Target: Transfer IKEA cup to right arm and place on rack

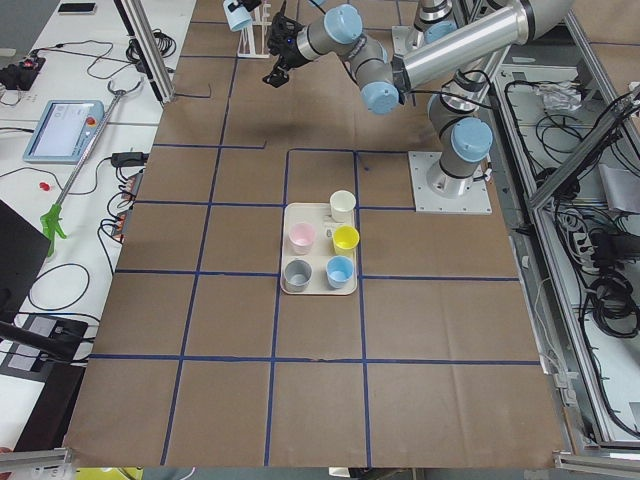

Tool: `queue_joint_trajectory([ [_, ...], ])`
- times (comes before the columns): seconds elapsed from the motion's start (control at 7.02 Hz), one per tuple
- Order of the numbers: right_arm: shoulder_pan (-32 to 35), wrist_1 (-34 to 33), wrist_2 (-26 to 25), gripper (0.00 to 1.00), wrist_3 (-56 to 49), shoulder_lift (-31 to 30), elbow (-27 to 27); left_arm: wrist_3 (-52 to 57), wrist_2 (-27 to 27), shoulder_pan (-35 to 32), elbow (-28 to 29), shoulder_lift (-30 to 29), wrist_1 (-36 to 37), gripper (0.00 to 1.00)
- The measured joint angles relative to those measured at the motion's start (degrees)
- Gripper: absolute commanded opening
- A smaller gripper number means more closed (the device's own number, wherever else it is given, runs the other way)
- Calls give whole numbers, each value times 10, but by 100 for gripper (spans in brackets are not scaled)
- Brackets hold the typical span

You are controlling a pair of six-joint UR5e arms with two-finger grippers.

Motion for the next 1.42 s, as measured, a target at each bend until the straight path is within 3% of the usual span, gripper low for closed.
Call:
queue_joint_trajectory([
  [0.28, -23, -5, -53, 17, -109, 1, -4, -49, 100, -52, 86, -4, -193, 95],
  [0.71, -52, -87, -64, 18, -214, 29, -39, -62, 204, -78, 183, -11, -454, 99],
  [1.0, -62, -163, -63, 18, -249, 74, -65, -49, 247, -78, 215, -11, -540, 99],
  [1.42, -98, -178, -58, 19, -257, 96, -57, -37, 264, -77, 239, -15, -574, 100],
])
